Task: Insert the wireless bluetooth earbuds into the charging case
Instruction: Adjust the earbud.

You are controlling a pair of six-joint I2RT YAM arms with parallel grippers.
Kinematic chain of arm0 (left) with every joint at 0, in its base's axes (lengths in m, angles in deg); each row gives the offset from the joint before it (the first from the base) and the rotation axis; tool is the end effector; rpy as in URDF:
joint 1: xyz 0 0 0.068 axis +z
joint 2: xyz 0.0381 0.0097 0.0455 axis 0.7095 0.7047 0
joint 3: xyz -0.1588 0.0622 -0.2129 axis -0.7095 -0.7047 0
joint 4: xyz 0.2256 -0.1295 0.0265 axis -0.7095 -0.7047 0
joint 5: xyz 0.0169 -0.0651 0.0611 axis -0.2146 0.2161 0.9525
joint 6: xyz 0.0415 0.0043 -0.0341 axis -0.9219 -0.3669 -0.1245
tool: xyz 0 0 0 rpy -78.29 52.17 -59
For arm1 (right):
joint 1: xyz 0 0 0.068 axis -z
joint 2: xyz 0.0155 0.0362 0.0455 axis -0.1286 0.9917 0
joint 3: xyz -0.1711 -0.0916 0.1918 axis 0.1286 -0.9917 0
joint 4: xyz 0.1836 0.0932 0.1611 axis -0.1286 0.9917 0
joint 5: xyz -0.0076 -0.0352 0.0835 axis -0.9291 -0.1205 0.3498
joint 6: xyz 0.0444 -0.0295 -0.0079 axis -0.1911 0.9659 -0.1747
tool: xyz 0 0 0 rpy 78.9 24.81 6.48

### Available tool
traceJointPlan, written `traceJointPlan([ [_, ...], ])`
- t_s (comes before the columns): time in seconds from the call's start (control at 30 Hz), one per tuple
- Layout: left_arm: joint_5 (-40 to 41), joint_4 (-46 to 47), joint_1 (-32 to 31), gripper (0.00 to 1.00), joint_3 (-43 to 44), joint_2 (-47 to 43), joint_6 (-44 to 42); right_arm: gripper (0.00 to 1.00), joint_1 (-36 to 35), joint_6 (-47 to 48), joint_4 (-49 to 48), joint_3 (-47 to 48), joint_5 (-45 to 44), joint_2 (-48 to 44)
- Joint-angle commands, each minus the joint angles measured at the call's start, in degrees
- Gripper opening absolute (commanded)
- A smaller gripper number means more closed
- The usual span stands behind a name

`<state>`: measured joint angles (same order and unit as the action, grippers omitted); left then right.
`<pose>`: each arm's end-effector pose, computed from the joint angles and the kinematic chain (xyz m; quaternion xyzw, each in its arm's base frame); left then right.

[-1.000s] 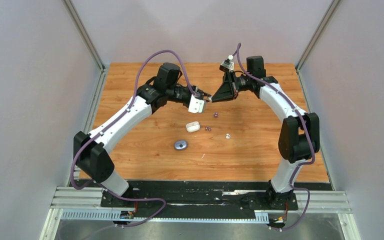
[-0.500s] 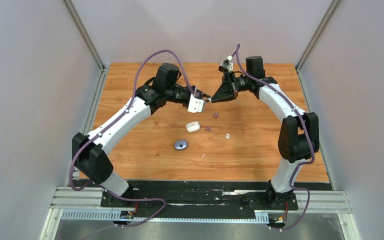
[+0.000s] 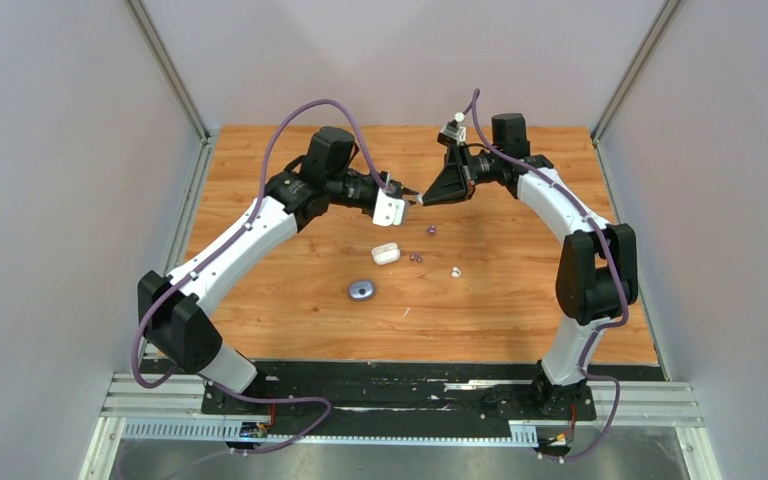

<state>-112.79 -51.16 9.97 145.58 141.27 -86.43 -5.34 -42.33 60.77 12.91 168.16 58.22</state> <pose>0.2648 -0.2188 0.3747 0.7376 0.3495 -0.2102 0.5382 0.3809 0.1225 0.2997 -0.1683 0.6909 0.7027 0.0226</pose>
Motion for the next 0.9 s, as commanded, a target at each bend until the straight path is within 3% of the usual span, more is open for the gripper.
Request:
traceJointPlan([
  [0.0,-1.77,-2.65,-0.33,0.28,3.19,0.17,-0.48,0.00,-0.39,-1.14,-2.21,0.10,18.24,-0.14],
  [0.13,-1.97,-6.14,-0.29,0.31,4.92,1.32,-1.97,0.00,-0.38,-1.42,-2.64,-0.07,18.24,-0.22],
  [0.5,-1.27,-4.93,-0.46,0.29,5.12,2.25,-1.36,0.00,-0.62,-2.34,-3.69,0.06,18.24,-0.05],
  [0.87,-1.08,-4.23,-0.62,0.19,5.63,3.05,-1.05,0.00,-0.89,-3.46,-4.88,-0.24,18.24,-0.11],
])
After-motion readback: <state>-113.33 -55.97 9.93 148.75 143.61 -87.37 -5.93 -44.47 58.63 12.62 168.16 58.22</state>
